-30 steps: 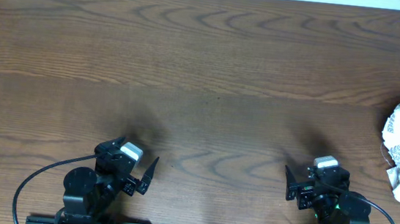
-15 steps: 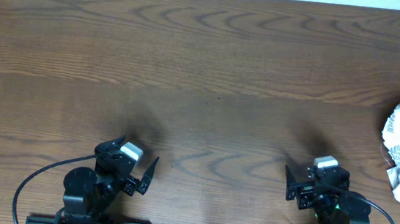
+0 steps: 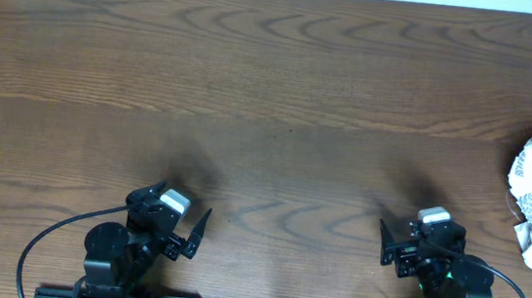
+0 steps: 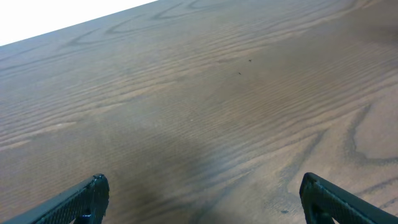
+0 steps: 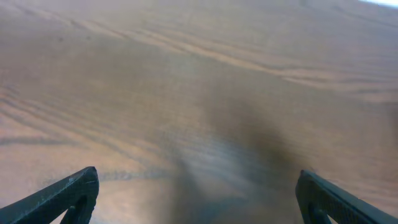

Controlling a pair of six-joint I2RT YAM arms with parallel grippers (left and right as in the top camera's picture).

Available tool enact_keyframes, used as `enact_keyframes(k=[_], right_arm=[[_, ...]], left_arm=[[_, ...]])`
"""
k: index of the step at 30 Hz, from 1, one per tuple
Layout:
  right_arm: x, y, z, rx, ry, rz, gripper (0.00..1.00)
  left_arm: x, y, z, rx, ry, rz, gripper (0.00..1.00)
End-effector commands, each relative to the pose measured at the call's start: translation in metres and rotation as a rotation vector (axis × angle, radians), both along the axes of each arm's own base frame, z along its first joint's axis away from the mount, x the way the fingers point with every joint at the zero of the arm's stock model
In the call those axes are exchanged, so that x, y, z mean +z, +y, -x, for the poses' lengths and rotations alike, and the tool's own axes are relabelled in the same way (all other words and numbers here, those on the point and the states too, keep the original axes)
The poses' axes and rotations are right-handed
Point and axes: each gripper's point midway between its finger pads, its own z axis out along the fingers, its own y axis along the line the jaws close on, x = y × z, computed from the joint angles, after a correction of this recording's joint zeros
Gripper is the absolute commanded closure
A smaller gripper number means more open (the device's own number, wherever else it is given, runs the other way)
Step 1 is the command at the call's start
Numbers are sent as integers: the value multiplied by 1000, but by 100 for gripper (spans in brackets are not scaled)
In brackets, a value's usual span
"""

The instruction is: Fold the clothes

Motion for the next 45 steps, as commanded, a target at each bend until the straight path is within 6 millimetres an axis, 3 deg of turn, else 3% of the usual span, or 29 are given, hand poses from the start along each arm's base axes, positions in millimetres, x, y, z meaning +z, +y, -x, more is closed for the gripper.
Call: enact_keyframes(k=[1, 8, 11, 15, 20, 23, 28, 31, 34, 38, 41, 45], right_arm=[[4, 2, -2, 5, -19, -14, 1], [13, 22, -1, 109, -51, -66, 1], [21, 39, 3, 209, -73, -112, 1], [43, 57, 5, 315, -153, -164, 1], [90, 49, -7, 197, -238, -355, 1], [111, 42, -9, 148, -239, -357, 1], [127, 18, -21, -26, -57, -306, 1], [138, 14, -33, -39, 64, -242, 1], [159, 20, -51, -14, 164, -234, 1], [185, 46, -64, 105, 281, -335, 1], [192, 49, -78, 113, 310, -347, 1], [177, 28, -99, -74, 378, -362, 1]], left_arm=[[-7, 0, 0, -1, 7, -7, 2], [-7, 0, 0, -1, 7, -7, 2], [-7, 0, -1, -1, 6, -7, 2], [-7, 0, 0, -1, 7, -7, 2], [-7, 0, 0, -1, 7, -7, 2], [-7, 0, 0, -1, 7, -7, 2], [-7, 0, 0, -1, 7, -7, 2], [-7, 0, 0, -1, 7, -7, 2], [-7, 0, 0, -1, 7, -7, 2], [-7, 0, 0, -1, 7, -7, 2], [-7, 0, 0, -1, 7, -7, 2], [-7, 0, 0, -1, 7, -7, 2]])
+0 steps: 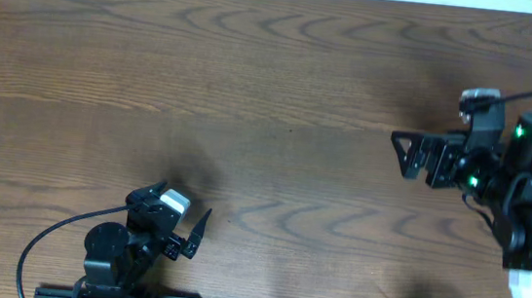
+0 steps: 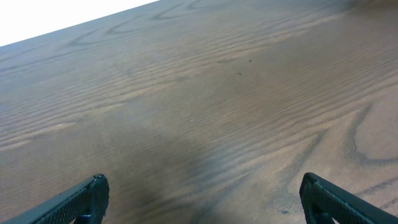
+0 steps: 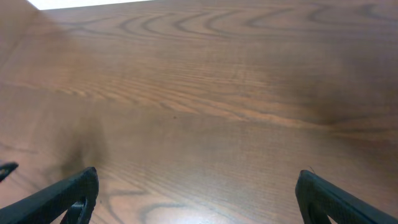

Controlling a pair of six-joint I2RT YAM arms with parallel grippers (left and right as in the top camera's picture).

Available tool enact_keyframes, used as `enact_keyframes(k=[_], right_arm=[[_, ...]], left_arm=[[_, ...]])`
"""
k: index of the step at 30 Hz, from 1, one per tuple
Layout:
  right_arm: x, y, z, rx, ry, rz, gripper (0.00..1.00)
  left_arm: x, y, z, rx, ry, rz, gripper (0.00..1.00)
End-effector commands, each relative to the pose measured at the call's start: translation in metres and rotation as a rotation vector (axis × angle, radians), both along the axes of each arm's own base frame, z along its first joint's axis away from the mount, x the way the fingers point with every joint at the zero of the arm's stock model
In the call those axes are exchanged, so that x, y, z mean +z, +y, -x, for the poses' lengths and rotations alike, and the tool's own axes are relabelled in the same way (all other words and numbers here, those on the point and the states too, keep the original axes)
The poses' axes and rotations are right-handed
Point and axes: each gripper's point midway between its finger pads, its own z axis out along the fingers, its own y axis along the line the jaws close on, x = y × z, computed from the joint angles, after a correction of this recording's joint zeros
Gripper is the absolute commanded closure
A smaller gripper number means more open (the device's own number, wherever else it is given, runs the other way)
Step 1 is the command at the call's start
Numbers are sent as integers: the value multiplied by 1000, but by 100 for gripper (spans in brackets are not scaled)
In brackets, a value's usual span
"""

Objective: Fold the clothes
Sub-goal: 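Reach the right gripper to the clothes pile and grasp the white T-shirt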

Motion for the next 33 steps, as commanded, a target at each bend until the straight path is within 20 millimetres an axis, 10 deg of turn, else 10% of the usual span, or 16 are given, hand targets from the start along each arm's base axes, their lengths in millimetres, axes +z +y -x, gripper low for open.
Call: enact_keyframes(k=[1, 16, 33], right_arm=[[-6, -6, -12, -78, 55, -9, 1], [-40, -50, -22, -345, 182, 99, 1], [-77, -243, 59, -1172, 450, 94, 1]], left_arm=[[-7, 0, 0, -1, 8, -7, 2], [-7, 0, 0, -1, 8, -7, 2], [-7, 0, 0, -1, 8, -7, 2]])
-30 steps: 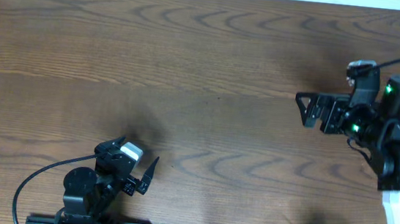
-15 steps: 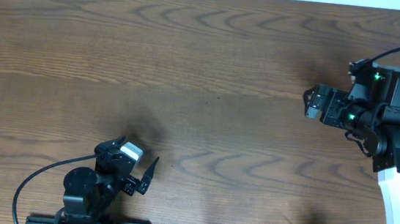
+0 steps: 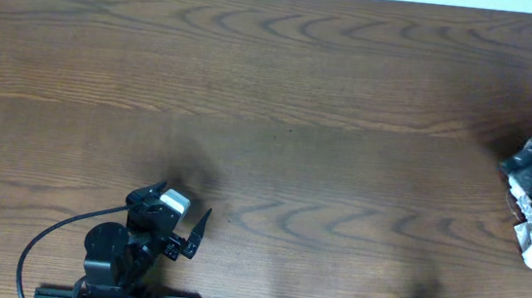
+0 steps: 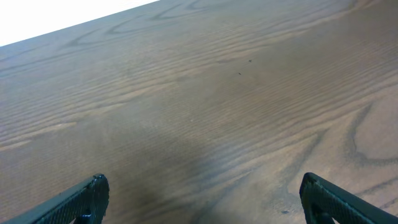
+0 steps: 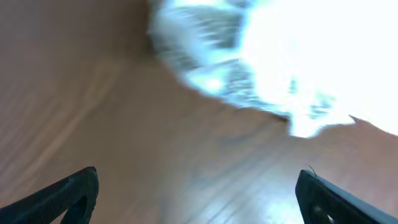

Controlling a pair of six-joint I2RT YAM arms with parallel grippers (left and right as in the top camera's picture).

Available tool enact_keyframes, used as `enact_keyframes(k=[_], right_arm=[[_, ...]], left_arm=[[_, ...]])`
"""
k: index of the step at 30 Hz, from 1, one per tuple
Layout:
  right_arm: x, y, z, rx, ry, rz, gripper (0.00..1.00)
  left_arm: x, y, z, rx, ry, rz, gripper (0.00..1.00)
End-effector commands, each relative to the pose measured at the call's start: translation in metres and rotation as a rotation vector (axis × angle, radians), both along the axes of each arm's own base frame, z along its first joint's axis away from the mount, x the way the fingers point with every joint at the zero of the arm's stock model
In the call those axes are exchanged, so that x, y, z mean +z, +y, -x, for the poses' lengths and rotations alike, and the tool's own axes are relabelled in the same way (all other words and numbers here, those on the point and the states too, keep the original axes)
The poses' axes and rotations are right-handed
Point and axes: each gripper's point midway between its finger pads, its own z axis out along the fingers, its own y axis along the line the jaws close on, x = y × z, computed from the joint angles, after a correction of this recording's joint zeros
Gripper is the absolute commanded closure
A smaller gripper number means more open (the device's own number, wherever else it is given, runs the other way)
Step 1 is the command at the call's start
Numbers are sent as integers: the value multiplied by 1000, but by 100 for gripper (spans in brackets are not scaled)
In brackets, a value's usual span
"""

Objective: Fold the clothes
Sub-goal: 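Reach the right gripper to the clothes pile and grasp the white T-shirt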

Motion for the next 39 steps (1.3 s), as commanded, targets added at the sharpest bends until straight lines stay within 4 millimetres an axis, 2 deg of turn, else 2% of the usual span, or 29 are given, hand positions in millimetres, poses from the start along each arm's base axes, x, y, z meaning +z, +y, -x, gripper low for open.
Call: enact_keyframes(k=[1, 8, 16, 24, 28, 30, 34, 37, 39], right_arm=[[-1, -32, 17, -159, 2, -8, 1], [2, -88, 38, -453, -76, 24, 2], [12, -123, 42, -592, -215, 29, 6], [-22, -152, 36, -661, -192, -49, 8], [-28, -166, 31, -673, -175, -54, 9], [-26, -172, 27, -673, -182, -49, 10], [-8, -180, 19, -665, -226, -23, 22], [14, -187, 15, -633, -252, 15, 37], [21, -187, 17, -628, -244, 26, 39]], left_arm=[[-7, 0, 0, -1, 8, -7, 2], [-7, 0, 0, -1, 8, -7, 2], [-7, 0, 0, -1, 8, -7, 2], [-7, 0, 0, -1, 8, -7, 2], [-7, 0, 0, -1, 8, -7, 2], [-7, 0, 0, -1, 8, -7, 2], [-7, 0, 0, -1, 8, -7, 2], [-7, 0, 0, -1, 8, -7, 2], [-7, 0, 0, -1, 8, -7, 2]])
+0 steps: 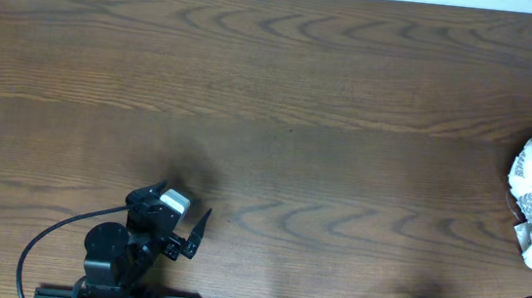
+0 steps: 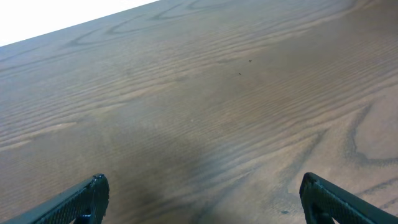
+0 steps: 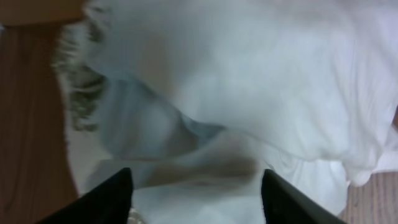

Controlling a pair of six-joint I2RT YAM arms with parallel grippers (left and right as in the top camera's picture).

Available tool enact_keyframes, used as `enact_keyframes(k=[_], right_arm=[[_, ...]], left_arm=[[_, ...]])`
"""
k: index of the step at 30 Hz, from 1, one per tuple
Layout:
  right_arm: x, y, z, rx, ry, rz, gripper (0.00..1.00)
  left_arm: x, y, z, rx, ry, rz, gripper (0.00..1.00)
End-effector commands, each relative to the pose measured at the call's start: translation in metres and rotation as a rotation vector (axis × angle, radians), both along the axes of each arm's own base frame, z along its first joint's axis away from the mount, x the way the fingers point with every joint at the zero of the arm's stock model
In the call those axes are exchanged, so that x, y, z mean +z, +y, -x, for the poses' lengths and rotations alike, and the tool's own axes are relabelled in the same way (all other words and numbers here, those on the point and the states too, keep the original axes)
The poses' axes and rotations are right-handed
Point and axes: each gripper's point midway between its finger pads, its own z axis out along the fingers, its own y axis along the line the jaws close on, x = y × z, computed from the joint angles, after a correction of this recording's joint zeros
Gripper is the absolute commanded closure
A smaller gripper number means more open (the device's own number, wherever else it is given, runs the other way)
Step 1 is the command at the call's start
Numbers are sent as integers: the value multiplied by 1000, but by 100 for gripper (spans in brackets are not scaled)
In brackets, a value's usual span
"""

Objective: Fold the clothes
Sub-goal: 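Reach the right gripper to the clothes pile and grasp the white T-shirt, then lift the white T-shirt with the right gripper and drag it to table center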

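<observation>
A crumpled white garment with a grey leaf print lies bunched at the table's right edge. It fills the right wrist view (image 3: pixel 236 93), mostly plain white. My right gripper (image 3: pixel 196 199) hovers close over it, open, its two dark fingers (image 3: pixel 109 199) set either side of a fold of the cloth. In the overhead view only a bit of the right arm shows at the bottom right corner. My left gripper (image 2: pixel 202 199) is open over bare wood near the front left (image 1: pixel 181 221), far from the garment.
The wooden table (image 1: pixel 281 92) stretches wide between the two arms. The garment hangs partly past the overhead view's right edge. The arms' base rail runs along the front edge.
My right gripper has come down from above the garment's edge to close over the cloth, and its fingers stand nearer each other. The right arm no longer covers the garment from overhead. The left arm is unchanged.
Both arms rested open at the front of the table, the garment lying at the right edge. The right arm then rose over the right side, later hung over the garment, and now sits low on the cloth. The left arm stayed still.
</observation>
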Motion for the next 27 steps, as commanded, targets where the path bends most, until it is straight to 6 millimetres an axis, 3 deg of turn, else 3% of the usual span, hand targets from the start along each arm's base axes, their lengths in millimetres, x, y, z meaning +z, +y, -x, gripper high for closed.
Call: enact_keyframes(k=[1, 3, 9, 18, 21, 24, 25, 27], right_arm=[[21, -6, 2, 3, 0, 43, 35], [21, -6, 3, 3, 4, 38, 23], [4, -4, 18, -31, 98, 3, 11], [-38, -9, 23, -44, 207, -81, 14], [-42, -9, 23, -39, 222, -88, 29], [-34, -5, 13, -5, 170, -89, 79], [-28, -2, 7, 12, 139, -91, 89], [-12, 5, -5, 60, 72, -86, 99]], left_arm=[[-7, 0, 0, -1, 8, -7, 2], [-7, 0, 0, -1, 8, -7, 2], [-7, 0, 0, -1, 8, -7, 2], [-7, 0, 0, -1, 8, -7, 2], [-7, 0, 0, -1, 8, -7, 2], [-7, 0, 0, -1, 8, -7, 2], [-7, 0, 0, -1, 8, -7, 2], [-7, 0, 0, -1, 8, -7, 2]])
